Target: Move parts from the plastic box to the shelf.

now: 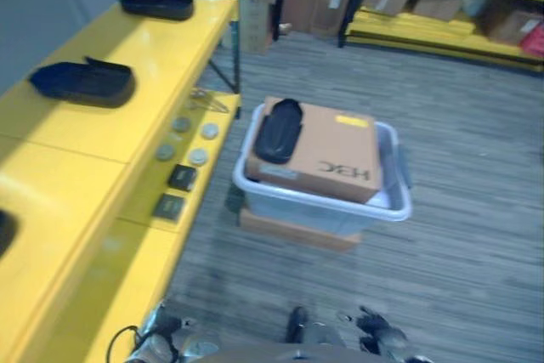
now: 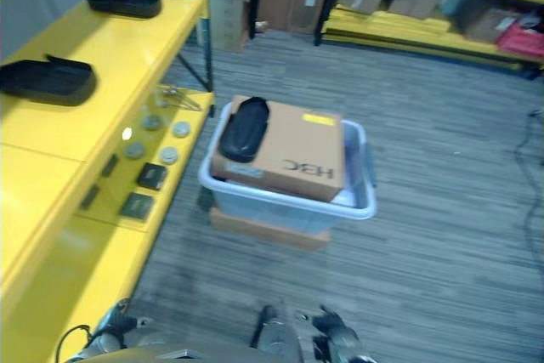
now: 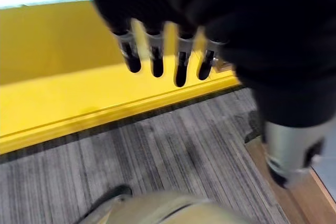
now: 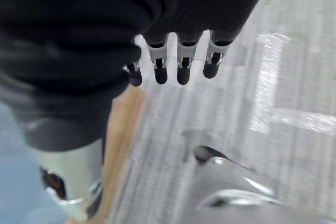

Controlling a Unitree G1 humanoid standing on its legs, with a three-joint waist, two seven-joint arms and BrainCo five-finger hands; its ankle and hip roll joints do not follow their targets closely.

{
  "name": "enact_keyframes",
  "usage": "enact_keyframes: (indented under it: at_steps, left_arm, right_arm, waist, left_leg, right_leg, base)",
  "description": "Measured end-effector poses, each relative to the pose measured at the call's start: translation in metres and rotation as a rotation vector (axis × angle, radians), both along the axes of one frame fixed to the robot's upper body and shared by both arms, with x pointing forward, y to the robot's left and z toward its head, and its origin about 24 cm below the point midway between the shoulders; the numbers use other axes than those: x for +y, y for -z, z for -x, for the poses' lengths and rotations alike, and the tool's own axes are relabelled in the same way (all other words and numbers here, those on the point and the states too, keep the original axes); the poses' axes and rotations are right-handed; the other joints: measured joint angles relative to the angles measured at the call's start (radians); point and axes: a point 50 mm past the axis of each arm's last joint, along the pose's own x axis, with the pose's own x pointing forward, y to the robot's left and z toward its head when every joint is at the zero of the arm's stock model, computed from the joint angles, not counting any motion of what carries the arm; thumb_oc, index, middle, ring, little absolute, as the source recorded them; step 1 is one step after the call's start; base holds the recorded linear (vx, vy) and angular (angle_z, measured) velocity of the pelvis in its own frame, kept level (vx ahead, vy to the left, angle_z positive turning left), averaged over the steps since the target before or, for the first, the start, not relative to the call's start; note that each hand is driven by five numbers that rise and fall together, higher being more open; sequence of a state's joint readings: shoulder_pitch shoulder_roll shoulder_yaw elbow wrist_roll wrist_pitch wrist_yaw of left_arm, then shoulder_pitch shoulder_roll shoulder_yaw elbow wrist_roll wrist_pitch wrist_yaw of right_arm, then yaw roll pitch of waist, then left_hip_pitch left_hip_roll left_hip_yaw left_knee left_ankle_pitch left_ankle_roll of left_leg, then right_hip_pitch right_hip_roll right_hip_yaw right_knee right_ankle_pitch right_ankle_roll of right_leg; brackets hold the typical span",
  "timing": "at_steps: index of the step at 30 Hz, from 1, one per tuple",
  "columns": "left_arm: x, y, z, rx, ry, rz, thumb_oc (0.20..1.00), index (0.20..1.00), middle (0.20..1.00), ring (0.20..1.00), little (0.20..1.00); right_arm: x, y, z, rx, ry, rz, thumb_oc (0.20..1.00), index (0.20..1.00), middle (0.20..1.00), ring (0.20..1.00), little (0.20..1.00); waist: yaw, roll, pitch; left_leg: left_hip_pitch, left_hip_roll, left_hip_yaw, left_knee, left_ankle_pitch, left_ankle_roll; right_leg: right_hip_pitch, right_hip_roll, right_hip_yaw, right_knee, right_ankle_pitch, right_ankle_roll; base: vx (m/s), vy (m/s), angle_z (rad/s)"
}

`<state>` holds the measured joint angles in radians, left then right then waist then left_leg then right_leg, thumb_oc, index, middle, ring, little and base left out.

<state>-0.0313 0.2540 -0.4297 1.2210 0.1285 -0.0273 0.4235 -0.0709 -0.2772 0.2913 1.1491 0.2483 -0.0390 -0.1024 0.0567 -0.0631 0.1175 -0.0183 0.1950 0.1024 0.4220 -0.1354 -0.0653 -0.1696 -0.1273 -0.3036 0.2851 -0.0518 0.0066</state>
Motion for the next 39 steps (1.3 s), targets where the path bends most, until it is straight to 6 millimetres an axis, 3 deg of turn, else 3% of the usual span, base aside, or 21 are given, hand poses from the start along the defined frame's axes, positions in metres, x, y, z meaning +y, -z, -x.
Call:
enact_keyframes:
  at_steps: [2, 3, 4, 5, 8, 10, 11, 12, 13, 16, 18, 19, 21, 22, 26, 28, 29, 33, 36, 38, 39]
  left_arm:
    - [0.001, 0.000, 0.002, -0.020, -0.035, -0.006, 1.000, 1.000, 1.000, 1.000, 1.000]
    - [0.004, -0.002, -0.001, -0.043, -0.054, -0.006, 1.000, 1.000, 1.000, 1.000, 1.000]
    - [0.003, -0.005, -0.009, -0.075, -0.057, -0.001, 1.000, 1.000, 1.000, 1.000, 1.000]
    - [0.002, -0.007, -0.014, -0.093, -0.048, 0.004, 1.000, 1.000, 1.000, 1.000, 1.000]
    - [-0.003, -0.009, -0.021, -0.123, -0.025, 0.016, 1.000, 1.000, 1.000, 1.000, 1.000]
    - [-0.006, -0.009, -0.021, -0.125, -0.011, 0.022, 1.000, 1.000, 1.000, 1.000, 1.000]
    - [-0.009, -0.010, -0.024, -0.139, -0.004, 0.031, 1.000, 1.000, 1.000, 1.000, 1.000]
    - [-0.009, -0.010, -0.025, -0.149, -0.003, 0.037, 1.000, 1.000, 1.000, 1.000, 1.000]
    - [-0.006, -0.006, -0.011, -0.114, -0.027, 0.034, 1.000, 1.000, 1.000, 1.000, 1.000]
    - [-0.005, -0.002, 0.009, -0.074, -0.048, 0.036, 1.000, 1.000, 1.000, 1.000, 1.000]
    - [-0.004, -0.002, 0.011, -0.074, -0.054, 0.030, 1.000, 1.000, 1.000, 1.000, 1.000]
    - [-0.002, -0.003, 0.009, -0.082, -0.055, 0.021, 1.000, 1.000, 1.000, 1.000, 1.000]
    - [0.009, -0.009, -0.003, -0.131, -0.054, -0.007, 1.000, 1.000, 1.000, 1.000, 1.000]
    - [0.011, -0.010, -0.003, -0.133, -0.053, -0.011, 1.000, 1.000, 1.000, 1.000, 1.000]
    - [0.013, -0.010, -0.002, -0.131, -0.029, -0.017, 1.000, 1.000, 1.000, 1.000, 1.000]
    - [0.017, -0.011, 0.002, -0.123, -0.030, -0.028, 1.000, 1.000, 1.000, 1.000, 1.000]
    - [0.019, -0.010, 0.005, -0.116, -0.033, -0.029, 1.000, 1.000, 1.000, 1.000, 1.000]
    - [0.021, -0.007, 0.017, -0.076, -0.052, -0.017, 1.000, 1.000, 1.000, 1.000, 1.000]
    - [0.022, -0.006, 0.023, -0.053, -0.048, -0.012, 1.000, 1.000, 1.000, 1.000, 1.000]
    - [0.023, -0.005, 0.027, -0.041, -0.049, -0.012, 1.000, 1.000, 1.000, 1.000, 1.000]
    - [0.023, -0.004, 0.029, -0.031, -0.053, -0.007, 1.000, 1.000, 1.000, 1.000, 1.000]
  right_arm:
    - [0.001, -0.008, -0.017, -0.059, -0.039, 0.004, 1.000, 1.000, 1.000, 1.000, 1.000]
    - [0.001, -0.012, -0.024, -0.087, -0.052, 0.011, 1.000, 1.000, 1.000, 1.000, 1.000]
    - [-0.004, -0.015, -0.027, -0.086, -0.063, 0.031, 1.000, 1.000, 1.000, 1.000, 1.000]
    - [-0.007, -0.015, -0.025, -0.075, -0.056, 0.040, 1.000, 1.000, 1.000, 1.000, 1.000]
    - [-0.014, -0.014, -0.021, -0.058, -0.018, 0.048, 1.000, 1.000, 1.000, 1.000, 1.000]
    - [-0.015, -0.014, -0.017, -0.062, 0.007, 0.065, 1.000, 1.000, 1.000, 1.000, 1.000]
    - [-0.017, -0.014, -0.015, -0.060, 0.021, 0.069, 1.000, 1.000, 1.000, 1.000, 1.000]
    - [-0.017, -0.016, -0.019, -0.076, 0.034, 0.069, 1.000, 1.000, 1.000, 1.000, 1.000]
    - [-0.016, -0.019, -0.026, -0.104, 0.025, 0.066, 1.000, 1.000, 1.000, 1.000, 1.000]
    - [-0.015, -0.037, -0.045, -0.235, 0.026, 0.054, 1.000, 1.000, 1.000, 1.000, 1.000]
    - [-0.009, -0.061, -0.065, -0.388, -0.003, 0.023, 1.000, 1.000, 1.000, 1.000, 1.000]
    - [-0.004, -0.069, -0.073, -0.430, -0.008, 0.017, 1.000, 1.000, 1.000, 1.000, 1.000]
    - [0.023, -0.112, -0.110, -0.656, -0.037, -0.045, 1.000, 1.000, 1.000, 1.000, 1.000]
    - [0.028, -0.125, -0.120, -0.716, -0.040, -0.055, 1.000, 1.000, 1.000, 1.000, 1.000]
    - [0.029, -0.205, -0.168, -1.034, -0.018, -0.045, 1.000, 1.000, 1.000, 1.000, 1.000]
    - [0.025, -0.237, -0.180, -1.137, -0.003, -0.035, 1.000, 1.000, 1.000, 1.000, 1.000]
    - [0.021, -0.263, -0.184, -1.210, 0.006, -0.025, 1.000, 1.000, 1.000, 1.000, 1.000]
    - [0.014, -0.336, -0.185, -1.452, 0.020, 0.013, 1.000, 1.000, 1.000, 1.000, 1.000]
    - [0.011, -0.361, -0.179, -1.529, 0.016, 0.047, 1.000, 1.000, 1.000, 1.000, 1.000]
    - [0.005, -0.359, -0.180, -1.519, 0.053, 0.085, 1.000, 1.000, 1.000, 1.000, 1.000]
    - [-0.004, -0.347, -0.185, -1.453, 0.103, 0.134, 1.000, 1.000, 1.000, 1.000, 1.000]
  waist:
    - [0.002, -0.004, -0.006]
    - [0.009, -0.006, -0.003]
    - [0.008, -0.009, 0.001]
    - [0.014, -0.015, 0.008]
    - [0.018, -0.007, 0.036]
    - [0.004, 0.003, 0.050]
    - [0.002, 0.020, 0.061]
    - [0.014, 0.041, 0.083]
    - [0.026, 0.048, 0.086]
    - [0.028, 0.073, 0.075]
    - [0.016, 0.115, 0.068]
    - [0.009, 0.124, 0.066]
    - [0.029, 0.070, 0.094]
    - [0.031, 0.060, 0.094]
    - [0.074, 0.054, 0.094]
    - [0.088, 0.053, 0.093]
    - [0.095, 0.053, 0.093]
    - [0.107, 0.047, 0.091]
    - [0.107, 0.034, 0.086]
    - [0.107, 0.019, 0.079]
    - [0.106, 0.005, 0.075]
  left_leg:
    - [-0.070, 0.045, -0.026, 0.148, 0.080, 0.024]
    - [-0.109, 0.055, -0.036, 0.218, 0.089, 0.016]
    - [-0.184, 0.044, -0.047, 0.292, 0.099, 0.010]
    - [-0.208, 0.011, -0.054, 0.285, 0.073, -0.002]
    - [-0.223, -0.076, -0.007, 0.102, 0.048, -0.012]
    - [-0.194, -0.118, 0.058, -0.209, 0.099, -0.054]
    - [-0.198, -0.121, 0.059, -0.288, 0.132, -0.065]
    - [-0.232, -0.105, 0.033, -0.326, 0.193, -0.058]
    - [-0.227, -0.093, 0.034, -0.334, 0.212, -0.034]
    - [-0.162, -0.098, 0.006, -0.341, 0.222, -0.021]
    - [-0.106, -0.098, 0.012, -0.378, 0.257, 0.000]
    - [-0.092, -0.099, 0.006, -0.410, 0.249, 0.015]
    - [-0.085, -0.139, 0.012, -0.435, 0.260, 0.035]
    - [-0.085, -0.148, 0.013, -0.441, 0.259, 0.038]
    - [-0.080, -0.188, 0.016, -0.465, 0.252, 0.054]
    - [-0.080, -0.197, 0.017, -0.473, 0.254, 0.057]
    - [-0.076, -0.205, 0.017, -0.479, 0.255, 0.059]
    - [-0.042, -0.218, 0.027, -0.500, 0.259, 0.072]
    - [-0.029, -0.224, 0.030, -0.500, 0.253, 0.079]
    - [-0.030, -0.224, 0.030, -0.500, 0.254, 0.080]
    - [-0.030, -0.224, 0.030, -0.500, 0.252, 0.082]
  right_leg:
    - [0.043, 0.050, 0.001, -0.025, -0.027, -0.042]
    - [0.059, 0.065, -0.003, -0.038, -0.037, -0.062]
    - [0.088, 0.080, -0.019, -0.074, -0.041, -0.077]
    - [0.106, 0.080, -0.027, -0.102, -0.037, -0.079]
    - [0.158, 0.083, -0.053, -0.159, -0.023, -0.061]
    - [0.210, 0.085, -0.107, -0.231, -0.017, -0.055]
    - [0.223, 0.091, -0.120, -0.243, -0.014, -0.054]
    - [0.232, 0.100, -0.115, -0.256, -0.011, -0.054]
    - [0.249, 0.096, -0.093, -0.266, -0.007, -0.048]
    - [0.257, 0.086, -0.059, -0.281, -0.003, -0.029]
    - [0.253, 0.104, -0.044, -0.277, -0.004, 0.001]
    - [0.252, 0.105, -0.045, -0.269, -0.009, 0.010]
    - [0.237, 0.061, -0.036, -0.252, -0.009, 0.041]
    - [0.236, 0.051, -0.035, -0.258, -0.006, 0.048]
    - [0.238, 0.017, -0.035, -0.290, 0.017, 0.084]
    - [0.245, 0.011, -0.035, -0.300, 0.030, 0.088]
    - [0.257, 0.009, -0.037, -0.320, 0.046, 0.094]
    - [0.294, 0.001, -0.039, -0.347, 0.058, 0.102]
    - [0.311, -0.003, -0.040, -0.355, 0.059, 0.103]
    - [0.310, -0.003, -0.040, -0.355, 0.058, 0.103]
    - [0.310, -0.002, -0.040, -0.355, 0.058, 0.103]
  base:
    - [0.19, -0.247, -0.35]
    - [0.19, -0.197, 0.06]
    - [0.13, -0.102, 0.10]
    - [0.11, -0.041, 0.28]
    - [0.12, 0.087, 0.20]
    - [0.12, 0.080, 0.53]
    - [0.08, 0.141, 0.47]
    - [0.07, 0.139, -0.09]
    - [0.02, 0.152, -0.44]
    - [0.02, 0.104, -0.47]
    - [0.03, 0.056, -0.11]
    - [0.02, 0.043, 0.11]
    - [0.02, 0.053, 0.08]
    - [0.01, 0.050, 0.05]
    - [0.02, 0.051, 0.05]
    - [0.05, 0.043, 0.00]
    - [0.07, 0.042, 0.01]
    - [0.08, 0.047, 0.00]
    - [0.08, 0.037, 0.01]
    - [0.11, 0.045, -0.02]
    - [0.10, 0.041, -0.01]
